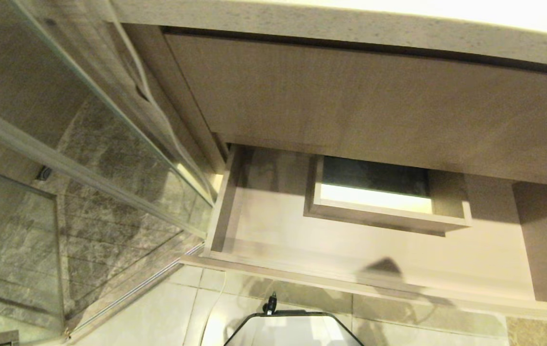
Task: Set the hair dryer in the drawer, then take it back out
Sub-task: Place it on the countertop
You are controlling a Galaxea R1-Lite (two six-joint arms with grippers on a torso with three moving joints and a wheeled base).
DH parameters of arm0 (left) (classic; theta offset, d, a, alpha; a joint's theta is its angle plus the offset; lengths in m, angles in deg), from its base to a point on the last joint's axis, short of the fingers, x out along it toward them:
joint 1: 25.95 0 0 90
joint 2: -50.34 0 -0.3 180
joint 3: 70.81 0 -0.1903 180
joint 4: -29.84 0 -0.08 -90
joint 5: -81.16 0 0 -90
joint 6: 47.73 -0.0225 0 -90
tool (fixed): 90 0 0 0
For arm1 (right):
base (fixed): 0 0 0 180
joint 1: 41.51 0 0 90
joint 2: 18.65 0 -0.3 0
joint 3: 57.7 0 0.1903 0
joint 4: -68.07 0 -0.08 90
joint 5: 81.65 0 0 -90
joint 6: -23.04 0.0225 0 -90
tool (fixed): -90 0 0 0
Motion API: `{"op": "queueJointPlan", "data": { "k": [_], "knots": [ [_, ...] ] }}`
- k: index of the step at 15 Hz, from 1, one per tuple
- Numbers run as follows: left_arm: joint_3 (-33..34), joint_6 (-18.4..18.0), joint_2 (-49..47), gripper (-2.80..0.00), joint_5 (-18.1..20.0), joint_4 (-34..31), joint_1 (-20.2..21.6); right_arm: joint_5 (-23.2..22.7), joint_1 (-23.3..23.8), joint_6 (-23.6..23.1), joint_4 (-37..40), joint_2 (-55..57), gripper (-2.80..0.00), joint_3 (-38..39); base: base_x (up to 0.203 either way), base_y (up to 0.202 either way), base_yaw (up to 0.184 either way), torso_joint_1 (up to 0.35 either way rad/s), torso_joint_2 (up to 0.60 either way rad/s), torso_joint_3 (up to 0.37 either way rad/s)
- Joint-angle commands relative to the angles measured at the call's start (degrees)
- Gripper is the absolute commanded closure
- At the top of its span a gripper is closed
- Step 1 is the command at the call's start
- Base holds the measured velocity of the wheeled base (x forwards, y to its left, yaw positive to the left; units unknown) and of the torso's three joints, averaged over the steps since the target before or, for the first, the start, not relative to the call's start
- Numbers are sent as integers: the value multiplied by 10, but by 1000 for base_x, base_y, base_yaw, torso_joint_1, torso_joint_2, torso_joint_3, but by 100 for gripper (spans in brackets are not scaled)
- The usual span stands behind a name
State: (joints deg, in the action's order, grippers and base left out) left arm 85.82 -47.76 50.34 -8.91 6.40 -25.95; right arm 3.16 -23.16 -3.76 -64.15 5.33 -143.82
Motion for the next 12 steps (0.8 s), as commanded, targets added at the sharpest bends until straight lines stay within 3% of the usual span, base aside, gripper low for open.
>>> {"op": "queueJointPlan", "data": {
  "k": [1, 5, 12],
  "knots": [
    [0, 0, 0, 0, 0, 0, 0, -2, 0, -2, 1, 1, 0, 0, -2, 11, -177, 1, 1, 4],
    [1, 0, 0, 0, 0, 0, 0, -3, 0, -4, 13, -1, 0, 0, 1, 7, -136, 3, 0, 4],
    [1, 0, 1, 0, 0, 0, 0, -2, 0, -4, 13, -5, 0, 1, 0, 0, 0, 0, 0, 0]
  ]
}}
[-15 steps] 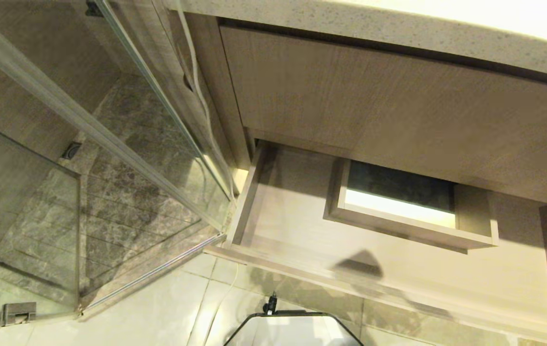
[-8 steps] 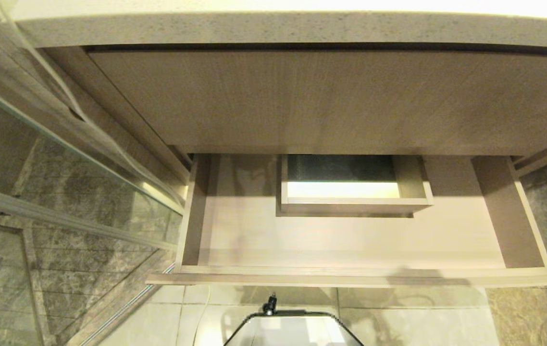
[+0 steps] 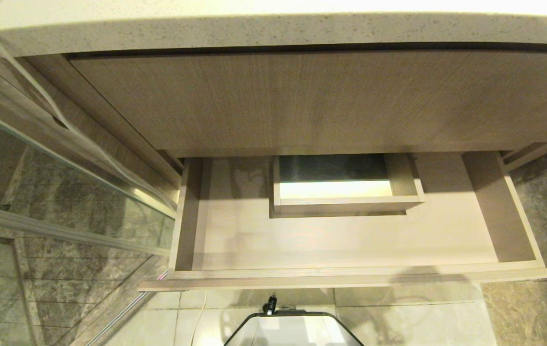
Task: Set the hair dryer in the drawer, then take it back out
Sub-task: Place it on the countertop
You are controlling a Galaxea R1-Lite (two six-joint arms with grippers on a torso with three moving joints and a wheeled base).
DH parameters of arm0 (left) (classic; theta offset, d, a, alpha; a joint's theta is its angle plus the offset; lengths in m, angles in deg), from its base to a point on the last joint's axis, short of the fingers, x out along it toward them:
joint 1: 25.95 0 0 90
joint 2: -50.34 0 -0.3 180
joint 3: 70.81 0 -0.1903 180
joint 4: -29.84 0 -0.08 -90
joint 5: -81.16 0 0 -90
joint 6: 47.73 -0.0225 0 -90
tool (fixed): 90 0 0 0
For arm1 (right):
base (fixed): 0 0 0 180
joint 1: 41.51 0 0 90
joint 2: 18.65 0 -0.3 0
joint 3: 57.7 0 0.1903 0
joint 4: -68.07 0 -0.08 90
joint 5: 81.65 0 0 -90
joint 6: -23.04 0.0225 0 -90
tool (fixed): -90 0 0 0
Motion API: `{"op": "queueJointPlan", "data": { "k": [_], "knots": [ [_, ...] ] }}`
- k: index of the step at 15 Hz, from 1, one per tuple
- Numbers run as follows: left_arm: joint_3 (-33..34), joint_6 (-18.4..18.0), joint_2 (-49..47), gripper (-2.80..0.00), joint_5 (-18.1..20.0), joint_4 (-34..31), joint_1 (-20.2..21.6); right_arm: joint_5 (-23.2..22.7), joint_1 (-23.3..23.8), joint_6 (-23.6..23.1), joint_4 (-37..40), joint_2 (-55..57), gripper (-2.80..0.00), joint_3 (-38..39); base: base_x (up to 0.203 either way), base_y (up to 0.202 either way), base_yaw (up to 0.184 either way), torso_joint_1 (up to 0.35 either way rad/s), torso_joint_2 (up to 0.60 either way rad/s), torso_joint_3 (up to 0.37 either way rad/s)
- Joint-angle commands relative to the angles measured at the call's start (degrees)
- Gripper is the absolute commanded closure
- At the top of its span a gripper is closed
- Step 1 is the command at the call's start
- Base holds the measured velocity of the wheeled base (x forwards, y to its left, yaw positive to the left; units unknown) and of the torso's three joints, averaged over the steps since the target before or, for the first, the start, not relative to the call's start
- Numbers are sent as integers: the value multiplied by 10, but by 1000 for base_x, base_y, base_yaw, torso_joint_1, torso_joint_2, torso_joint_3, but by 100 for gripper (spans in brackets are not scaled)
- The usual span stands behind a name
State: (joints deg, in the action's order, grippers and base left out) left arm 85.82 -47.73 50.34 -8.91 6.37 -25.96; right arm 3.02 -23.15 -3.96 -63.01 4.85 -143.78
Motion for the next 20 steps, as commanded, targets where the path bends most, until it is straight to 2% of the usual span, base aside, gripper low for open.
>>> {"op": "queueJointPlan", "data": {
  "k": [1, 5, 12, 14, 20],
  "knots": [
    [1, 0, 1, 0, 0, 0, 0, 0, 0, 0, 1, 0, 0, 0, 0, 0, 0, 0, 0, 0],
    [0, 0, 0, 0, 0, 0, 0, -1, 0, -1, -1, -1, 0, 0, 0, 1, 19, 159, -289, -123],
    [0, 0, 0, 0, 0, 0, 0, 0, 0, -1, -1, -2, 0, 0, 0, -7, 162, 266, -482, -212],
    [0, 0, 0, 0, 0, 0, 0, 0, 0, -1, -3, -2, 0, -1, 4, 0, 99, 67, -121, -50],
    [1, 0, 1, 0, 0, 0, 0, 0, 1, -1, 0, -1, 0, -1, 0, 0, 0, 7, -12, -1]
  ]
}}
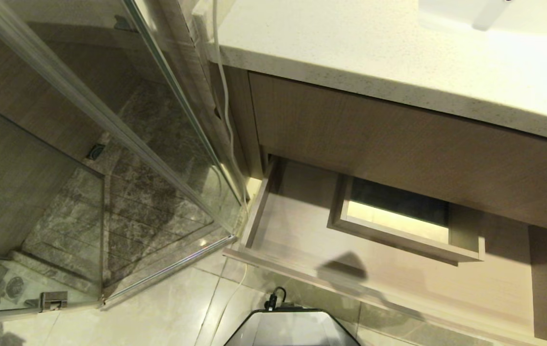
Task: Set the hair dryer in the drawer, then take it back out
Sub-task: Place it on the countertop
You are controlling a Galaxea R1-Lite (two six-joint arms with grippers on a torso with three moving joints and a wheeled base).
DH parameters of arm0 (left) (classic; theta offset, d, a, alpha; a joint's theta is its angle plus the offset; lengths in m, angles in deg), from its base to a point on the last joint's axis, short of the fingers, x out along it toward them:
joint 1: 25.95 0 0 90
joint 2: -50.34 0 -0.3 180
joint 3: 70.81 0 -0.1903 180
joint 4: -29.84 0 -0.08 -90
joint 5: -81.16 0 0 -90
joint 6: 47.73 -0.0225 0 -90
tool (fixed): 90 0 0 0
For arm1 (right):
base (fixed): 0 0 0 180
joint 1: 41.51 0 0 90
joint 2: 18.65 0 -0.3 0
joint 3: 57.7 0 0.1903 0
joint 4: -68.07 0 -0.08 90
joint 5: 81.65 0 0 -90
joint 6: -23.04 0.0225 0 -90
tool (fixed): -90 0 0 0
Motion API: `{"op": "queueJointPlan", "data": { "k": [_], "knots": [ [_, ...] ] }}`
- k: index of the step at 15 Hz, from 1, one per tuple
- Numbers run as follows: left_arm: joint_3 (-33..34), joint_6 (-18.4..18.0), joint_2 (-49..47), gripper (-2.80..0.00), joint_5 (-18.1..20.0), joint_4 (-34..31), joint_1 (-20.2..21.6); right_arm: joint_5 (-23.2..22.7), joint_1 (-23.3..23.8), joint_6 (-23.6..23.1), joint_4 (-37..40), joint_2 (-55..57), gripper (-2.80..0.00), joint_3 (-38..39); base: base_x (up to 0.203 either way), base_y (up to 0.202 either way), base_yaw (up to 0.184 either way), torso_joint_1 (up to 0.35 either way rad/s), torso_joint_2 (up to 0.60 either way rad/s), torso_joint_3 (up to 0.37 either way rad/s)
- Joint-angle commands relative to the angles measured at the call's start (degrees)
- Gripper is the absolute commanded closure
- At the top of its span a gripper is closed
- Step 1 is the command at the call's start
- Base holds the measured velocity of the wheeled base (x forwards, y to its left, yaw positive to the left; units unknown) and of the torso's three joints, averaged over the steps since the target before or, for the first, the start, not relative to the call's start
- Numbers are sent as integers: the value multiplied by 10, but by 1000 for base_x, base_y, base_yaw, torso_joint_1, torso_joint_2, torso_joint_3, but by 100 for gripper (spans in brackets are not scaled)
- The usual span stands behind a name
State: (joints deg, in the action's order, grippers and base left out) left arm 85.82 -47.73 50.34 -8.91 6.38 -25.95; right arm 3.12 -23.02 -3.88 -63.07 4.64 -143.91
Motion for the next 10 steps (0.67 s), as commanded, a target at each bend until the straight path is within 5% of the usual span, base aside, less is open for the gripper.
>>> {"op": "queueJointPlan", "data": {
  "k": [1, 7, 10],
  "knots": [
    [0, 0, 0, 0, 0, 0, 0, 0, 0, -2, 0, 1, 0, 0, 0, 0, 0, 0, 0, 0],
    [1, 0, 1, 0, 0, 0, 0, 8, 0, 31, 2, 3, 0, -3, 0, 2, -8, 1, 0, 0],
    [1, 0, 0, 0, 0, 0, 0, 9, 0, 34, 3, 2, 0, -3, -1, 6, -139, 2, 0, -2]
  ]
}}
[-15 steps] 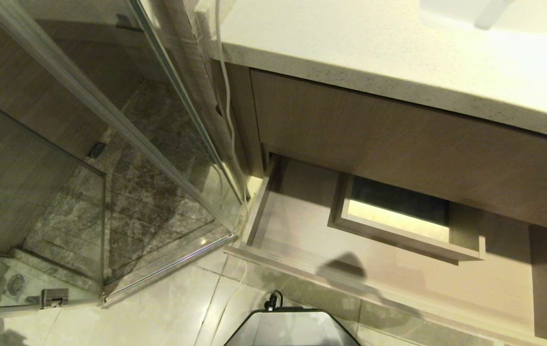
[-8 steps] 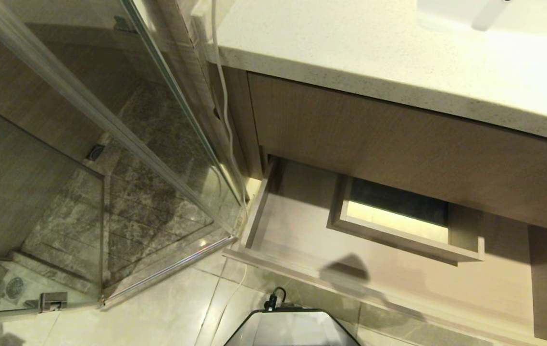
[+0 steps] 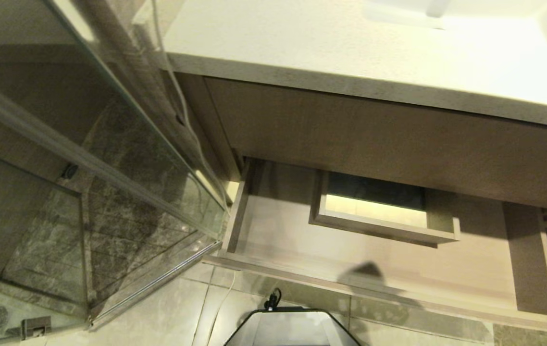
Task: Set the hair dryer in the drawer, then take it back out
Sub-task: Place it on the countertop
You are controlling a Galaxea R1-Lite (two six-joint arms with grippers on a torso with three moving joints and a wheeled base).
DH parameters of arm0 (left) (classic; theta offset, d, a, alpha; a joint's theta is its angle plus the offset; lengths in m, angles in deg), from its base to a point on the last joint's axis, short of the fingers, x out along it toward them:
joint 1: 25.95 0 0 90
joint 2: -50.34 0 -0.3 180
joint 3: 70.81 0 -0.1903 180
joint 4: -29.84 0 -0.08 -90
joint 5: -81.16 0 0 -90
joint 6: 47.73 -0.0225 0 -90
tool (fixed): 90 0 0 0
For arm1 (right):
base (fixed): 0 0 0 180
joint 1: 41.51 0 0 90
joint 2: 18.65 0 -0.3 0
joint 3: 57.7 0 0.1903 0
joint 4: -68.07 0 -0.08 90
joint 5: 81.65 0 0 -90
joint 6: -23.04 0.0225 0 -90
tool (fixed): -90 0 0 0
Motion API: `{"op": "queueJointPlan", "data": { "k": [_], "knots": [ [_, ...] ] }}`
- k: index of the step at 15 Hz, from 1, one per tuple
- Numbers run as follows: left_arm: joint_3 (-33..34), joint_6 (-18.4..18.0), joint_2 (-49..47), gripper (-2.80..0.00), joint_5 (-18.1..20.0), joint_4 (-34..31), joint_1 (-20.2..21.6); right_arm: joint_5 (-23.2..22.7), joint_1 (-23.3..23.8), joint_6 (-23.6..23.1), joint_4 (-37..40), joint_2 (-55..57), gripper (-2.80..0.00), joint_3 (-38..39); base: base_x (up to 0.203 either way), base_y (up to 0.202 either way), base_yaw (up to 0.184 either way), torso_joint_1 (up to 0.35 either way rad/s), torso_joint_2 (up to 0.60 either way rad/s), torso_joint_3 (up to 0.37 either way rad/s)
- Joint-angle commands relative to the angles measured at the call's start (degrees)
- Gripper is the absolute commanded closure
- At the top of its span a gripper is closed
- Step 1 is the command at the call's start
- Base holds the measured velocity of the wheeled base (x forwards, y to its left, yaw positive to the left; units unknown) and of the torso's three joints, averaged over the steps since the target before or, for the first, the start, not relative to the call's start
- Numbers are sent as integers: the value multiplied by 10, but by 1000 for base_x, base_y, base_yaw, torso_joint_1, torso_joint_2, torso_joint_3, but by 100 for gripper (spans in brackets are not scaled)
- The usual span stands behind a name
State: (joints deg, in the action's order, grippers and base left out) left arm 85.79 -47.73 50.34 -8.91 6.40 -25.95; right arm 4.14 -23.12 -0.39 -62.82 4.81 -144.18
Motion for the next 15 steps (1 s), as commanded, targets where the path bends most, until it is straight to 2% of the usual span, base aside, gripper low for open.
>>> {"op": "queueJointPlan", "data": {
  "k": [1, 5, 10, 15],
  "knots": [
    [1, 0, 0, 0, 0, 0, 0, -2, 1, -1, 1, 1, 0, 0, -1, 9, -179, 2, 1, 2],
    [1, 0, 0, 0, 0, 0, 0, -2, 0, -3, 5, 0, 0, 3, 0, 8, -137, 4, 1, 1],
    [0, 0, 0, 0, 0, 0, 0, 24, 0, -1, 30, 7, 0, 4, 0, 0, 0, 0, 0, 0],
    [1, 0, 0, 0, 0, 0, 0, 24, 0, 11, 40, 12, 0, -1, 0, 0, 0, 0, 0, 0]
  ]
}}
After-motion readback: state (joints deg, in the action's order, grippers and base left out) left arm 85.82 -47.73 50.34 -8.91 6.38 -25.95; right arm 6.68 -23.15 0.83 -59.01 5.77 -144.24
